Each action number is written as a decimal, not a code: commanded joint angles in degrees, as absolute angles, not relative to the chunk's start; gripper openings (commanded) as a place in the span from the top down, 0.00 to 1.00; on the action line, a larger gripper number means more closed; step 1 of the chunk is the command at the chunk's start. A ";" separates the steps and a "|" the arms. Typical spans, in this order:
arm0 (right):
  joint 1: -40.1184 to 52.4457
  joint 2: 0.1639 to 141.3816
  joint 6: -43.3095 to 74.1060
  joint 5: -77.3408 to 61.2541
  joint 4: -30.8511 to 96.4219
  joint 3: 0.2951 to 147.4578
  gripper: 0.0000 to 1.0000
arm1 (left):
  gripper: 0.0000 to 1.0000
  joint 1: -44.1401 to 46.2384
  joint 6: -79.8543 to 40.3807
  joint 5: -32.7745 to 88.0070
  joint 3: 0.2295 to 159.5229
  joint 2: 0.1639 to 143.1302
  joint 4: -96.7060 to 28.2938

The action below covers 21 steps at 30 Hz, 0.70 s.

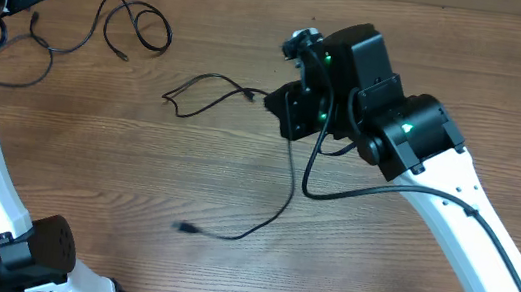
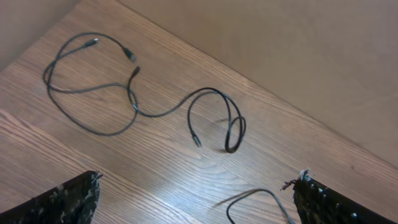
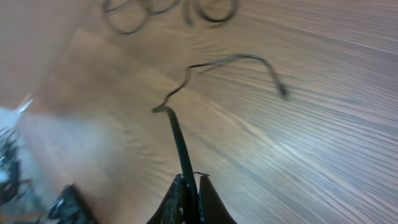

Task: Untangle cables
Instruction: 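Drag the cable to center with the right gripper and release it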

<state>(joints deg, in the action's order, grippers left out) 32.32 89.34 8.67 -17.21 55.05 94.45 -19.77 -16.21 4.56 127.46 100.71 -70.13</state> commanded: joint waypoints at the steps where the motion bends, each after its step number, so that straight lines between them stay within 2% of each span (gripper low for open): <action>1: 31.16 88.09 9.56 -10.15 54.89 95.81 0.96 | 0.00 -19.81 -16.73 9.28 128.42 99.48 -70.32; 6: 30.87 88.09 9.56 -7.46 54.52 95.81 0.96 | 0.01 -19.44 -13.43 22.52 128.33 99.77 -71.77; 21: 30.83 88.82 9.56 -10.57 54.33 96.01 0.96 | 0.00 -18.06 -12.43 22.52 124.75 100.92 -75.22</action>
